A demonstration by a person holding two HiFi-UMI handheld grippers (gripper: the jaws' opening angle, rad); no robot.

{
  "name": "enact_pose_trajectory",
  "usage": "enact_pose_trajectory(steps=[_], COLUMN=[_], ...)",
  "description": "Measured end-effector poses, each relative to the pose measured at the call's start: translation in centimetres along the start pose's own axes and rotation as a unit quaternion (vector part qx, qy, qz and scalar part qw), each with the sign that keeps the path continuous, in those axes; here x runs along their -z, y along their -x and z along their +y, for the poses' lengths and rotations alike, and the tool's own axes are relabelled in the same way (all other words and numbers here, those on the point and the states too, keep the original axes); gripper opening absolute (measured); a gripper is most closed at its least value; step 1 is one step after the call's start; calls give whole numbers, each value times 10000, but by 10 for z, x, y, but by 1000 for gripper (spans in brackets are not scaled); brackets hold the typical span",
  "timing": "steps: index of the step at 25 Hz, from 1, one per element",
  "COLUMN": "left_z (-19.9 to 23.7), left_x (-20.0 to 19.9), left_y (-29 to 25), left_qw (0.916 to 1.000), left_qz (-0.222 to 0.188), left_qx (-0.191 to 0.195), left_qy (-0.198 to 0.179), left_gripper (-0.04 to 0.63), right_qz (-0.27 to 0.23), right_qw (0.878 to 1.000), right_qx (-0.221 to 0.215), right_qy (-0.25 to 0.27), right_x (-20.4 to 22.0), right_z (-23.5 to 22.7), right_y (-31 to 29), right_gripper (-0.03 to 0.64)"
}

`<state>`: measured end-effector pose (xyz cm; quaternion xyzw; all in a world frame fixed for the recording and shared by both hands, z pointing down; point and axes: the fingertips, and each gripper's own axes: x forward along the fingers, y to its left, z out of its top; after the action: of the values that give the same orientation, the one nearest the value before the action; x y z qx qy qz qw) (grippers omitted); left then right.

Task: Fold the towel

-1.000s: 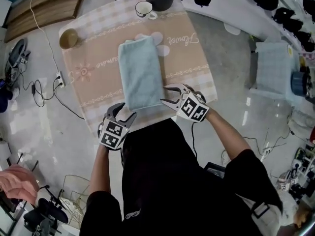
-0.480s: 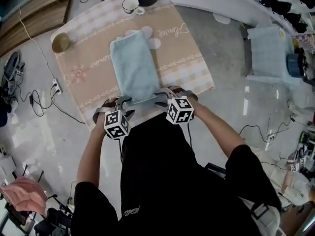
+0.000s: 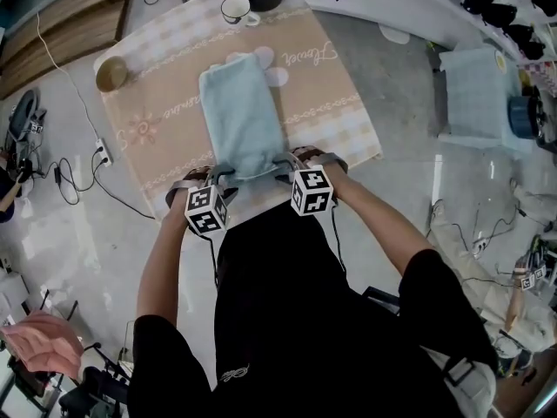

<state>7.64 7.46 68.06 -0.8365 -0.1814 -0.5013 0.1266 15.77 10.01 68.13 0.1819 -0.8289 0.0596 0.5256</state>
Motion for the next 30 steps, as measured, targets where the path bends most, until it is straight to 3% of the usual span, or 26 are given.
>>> enact_pose_trajectory(steps=[1,2,7,10,13,15,19,22,25,30], left_z=[2,3,4,6,0,-13,-47,-64,-59,-17], left_x=[-1,-1,1,1,-1,-4,-12,-18,-22,-23], left_y=[0,1,1,2,6,9,13,26,39,65], left_qw=[9999,9996,9969,9933,9895,9851,9735,9627,9495,9218], left_qz=[-64,-129,-349,-496,-626,-707,-787,-863,-1262,-1963], left_qx=[-7,-16,-121,-137,90,471,1300,1669,1601,1158], left_qy=[129,259,695,1033,1304,1492,1706,1945,2385,3135], left_gripper=[179,167,133,107,81,77,75,75,75,75], right_qz=[5,-2,-37,-50,-78,-99,-141,-251,-455,-608], right_qw=[10000,9999,9988,9990,9988,9973,9926,9870,9842,9884], right_qx=[34,94,117,-38,-416,-669,-1135,-1551,-1709,-1389], right_qy=[39,86,475,450,264,278,406,347,94,-2], right_x=[0,0,1,1,0,1,-1,-6,-14,-30], right_z=[-2,-5,-8,-6,-2,5,32,53,50,-2], right_y=[0,0,-2,-1,4,8,13,22,35,54], right_gripper=[164,100,89,70,35,29,28,28,28,28])
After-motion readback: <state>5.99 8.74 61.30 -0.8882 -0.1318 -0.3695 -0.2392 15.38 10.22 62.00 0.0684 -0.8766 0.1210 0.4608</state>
